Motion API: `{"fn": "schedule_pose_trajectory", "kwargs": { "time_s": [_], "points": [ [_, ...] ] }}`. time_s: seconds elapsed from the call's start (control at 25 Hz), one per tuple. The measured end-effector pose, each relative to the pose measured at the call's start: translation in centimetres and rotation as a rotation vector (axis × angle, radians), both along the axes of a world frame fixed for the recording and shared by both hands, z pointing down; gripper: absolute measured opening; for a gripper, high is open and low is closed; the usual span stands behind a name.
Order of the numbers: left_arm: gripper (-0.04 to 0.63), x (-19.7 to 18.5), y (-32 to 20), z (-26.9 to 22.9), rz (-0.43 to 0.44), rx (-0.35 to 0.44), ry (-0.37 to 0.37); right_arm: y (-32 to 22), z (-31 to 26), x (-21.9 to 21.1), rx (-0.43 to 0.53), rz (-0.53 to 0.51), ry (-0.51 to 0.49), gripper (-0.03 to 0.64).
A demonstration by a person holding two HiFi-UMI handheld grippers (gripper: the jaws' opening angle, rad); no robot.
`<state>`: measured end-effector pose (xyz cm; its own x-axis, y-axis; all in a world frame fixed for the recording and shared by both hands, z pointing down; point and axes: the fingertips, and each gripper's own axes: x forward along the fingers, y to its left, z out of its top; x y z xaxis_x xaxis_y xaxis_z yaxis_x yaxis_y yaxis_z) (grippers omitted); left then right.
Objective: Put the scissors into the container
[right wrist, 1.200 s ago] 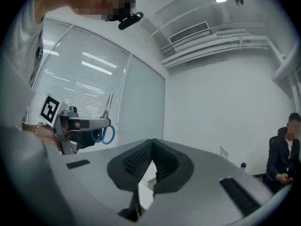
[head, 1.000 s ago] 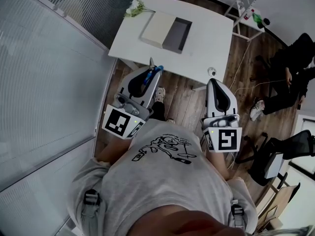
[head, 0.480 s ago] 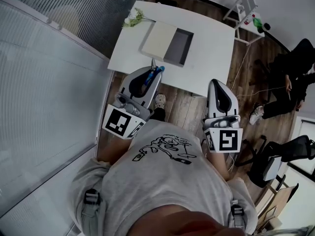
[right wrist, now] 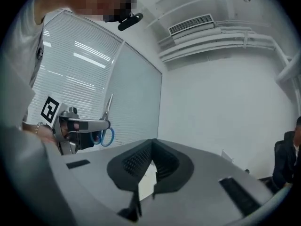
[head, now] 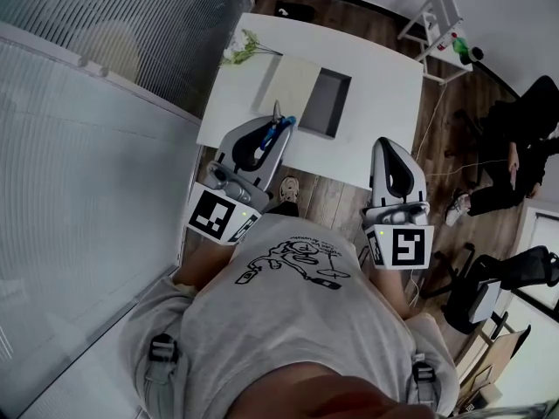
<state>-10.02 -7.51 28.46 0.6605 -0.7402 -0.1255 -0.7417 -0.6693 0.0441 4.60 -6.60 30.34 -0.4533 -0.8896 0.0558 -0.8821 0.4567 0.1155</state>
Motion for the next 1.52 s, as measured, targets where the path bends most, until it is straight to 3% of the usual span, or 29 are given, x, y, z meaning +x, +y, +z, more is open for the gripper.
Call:
{"fn": "schedule_pose_trajectory", "kwargs": {
  "time_s": [0.84, 1.52],
  "points": [
    [0.049, -2.2, -8.1, 0.4, 0.051, -0.001, -0.016, -7.6, 0.4, -3.0, -0.014, 0.009, 0.0, 0.005],
    [0.049, 1.7, -9.3, -0.4, 0.036, 0.01, -0.033, -8.6, 0.1, 1.2, -0.024, 0.006, 0.015, 0.006]
  ]
}}
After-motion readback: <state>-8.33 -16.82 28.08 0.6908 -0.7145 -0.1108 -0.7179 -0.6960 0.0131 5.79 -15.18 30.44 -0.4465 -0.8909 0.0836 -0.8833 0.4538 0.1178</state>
